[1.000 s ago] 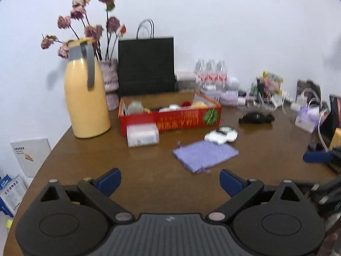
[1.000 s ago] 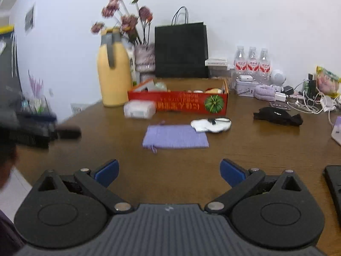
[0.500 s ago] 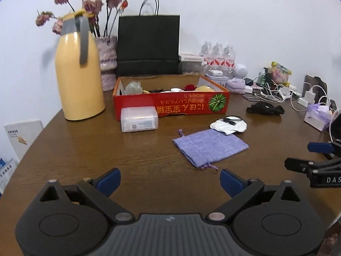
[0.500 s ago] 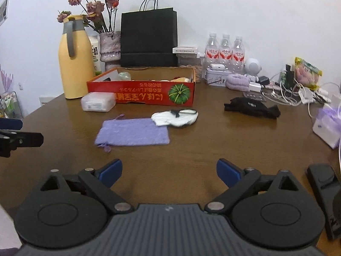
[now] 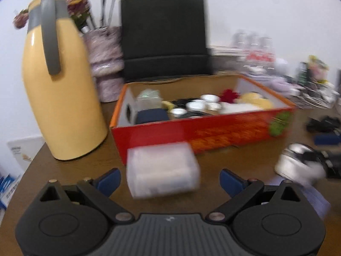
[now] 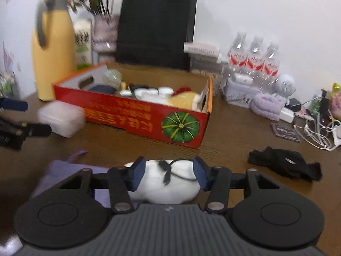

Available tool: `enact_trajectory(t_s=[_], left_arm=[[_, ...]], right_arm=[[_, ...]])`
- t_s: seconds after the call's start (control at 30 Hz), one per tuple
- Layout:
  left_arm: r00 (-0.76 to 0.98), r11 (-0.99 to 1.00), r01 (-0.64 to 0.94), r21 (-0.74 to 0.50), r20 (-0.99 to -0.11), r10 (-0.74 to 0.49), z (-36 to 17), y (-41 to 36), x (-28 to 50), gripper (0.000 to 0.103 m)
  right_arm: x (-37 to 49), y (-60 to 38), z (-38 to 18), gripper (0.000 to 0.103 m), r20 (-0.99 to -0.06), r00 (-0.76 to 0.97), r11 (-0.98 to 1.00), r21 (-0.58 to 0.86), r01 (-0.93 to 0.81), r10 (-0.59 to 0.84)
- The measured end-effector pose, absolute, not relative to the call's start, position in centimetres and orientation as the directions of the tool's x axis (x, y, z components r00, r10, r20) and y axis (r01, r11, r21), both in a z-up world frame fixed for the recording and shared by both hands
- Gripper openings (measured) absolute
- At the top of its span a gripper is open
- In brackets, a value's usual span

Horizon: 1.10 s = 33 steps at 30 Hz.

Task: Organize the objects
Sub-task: 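Grasp the white cloth with the right tool while the left tool grasps the white plastic container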

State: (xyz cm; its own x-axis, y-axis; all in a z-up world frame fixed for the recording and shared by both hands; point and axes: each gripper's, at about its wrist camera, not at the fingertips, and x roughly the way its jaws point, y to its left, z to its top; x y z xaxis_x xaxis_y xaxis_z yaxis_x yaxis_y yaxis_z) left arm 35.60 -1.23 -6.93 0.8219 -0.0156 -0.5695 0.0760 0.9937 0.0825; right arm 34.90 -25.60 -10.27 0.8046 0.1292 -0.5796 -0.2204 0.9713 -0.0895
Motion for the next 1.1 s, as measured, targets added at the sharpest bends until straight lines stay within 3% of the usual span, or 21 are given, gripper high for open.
enact_trajectory(t_s=[0.07,0.1,0.13,0.23,0.5,0.67,0.77,1.0,1.1], left_arm=[[0.821,0.994,0.067,0.081,-0.571,-0.009,-8.0,-1.1,37.3,0.099],[0.812,0.994,0.065,0.086,-0.583,-0.002,-8.6,-1.1,38.1,0.094],[0.804,0.995,0.054,0.084,-0.594,0.007,-9.1,-1.1,38.5,0.082],[0.806,0.996,0.052,0.069,-0.592,-0.001,-9.7,-0.9,38.4,0.082],[0.835,0.992,0.062,0.109,-0.551,0.008,-8.7,-1.4,36.3,0.082],[0.864,0.998,0.047,0.03,-0.503,-0.026,-5.3,-0.4,31.6,0.082],[0.874,0.998,0.06,-0.015,-0.483,-0.06,-3.3,0.2,26.8,0.082],[0.789,0.968,0.205,-0.148,-0.56,-0.253,-3.3,-1.1,14.3,0.082],[0.79,0.968,0.215,-0.133,-0.559,-0.252,-3.1,-1.3,11.8,0.081]], right_arm=[[36.4,-25.5,-11.6,0.046,-0.606,0.786,0.973,-0.081,-0.215,0.123],[36.8,-25.5,-12.2,0.04,-0.614,0.779,0.975,-0.066,-0.213,0.128],[36.8,-25.6,-12.7,0.033,-0.604,0.784,0.977,-0.036,-0.209,0.145],[36.3,-25.4,-12.7,0.014,-0.596,0.785,0.972,-0.028,-0.232,0.17],[35.3,-24.4,-12.5,0.014,-0.562,0.812,0.969,-0.074,-0.236,0.155],[33.0,-24.3,-10.5,0.014,-0.514,0.851,0.98,-0.088,-0.18,0.11],[28.4,-23.9,-8.4,0.014,-0.451,0.877,0.98,-0.028,-0.196,0.163],[16.2,-22.1,-7.2,0.014,-0.442,0.842,0.951,0.118,-0.287,0.309],[13.1,-21.3,-7.4,0.014,-0.467,0.821,0.942,0.113,-0.315,0.33]])
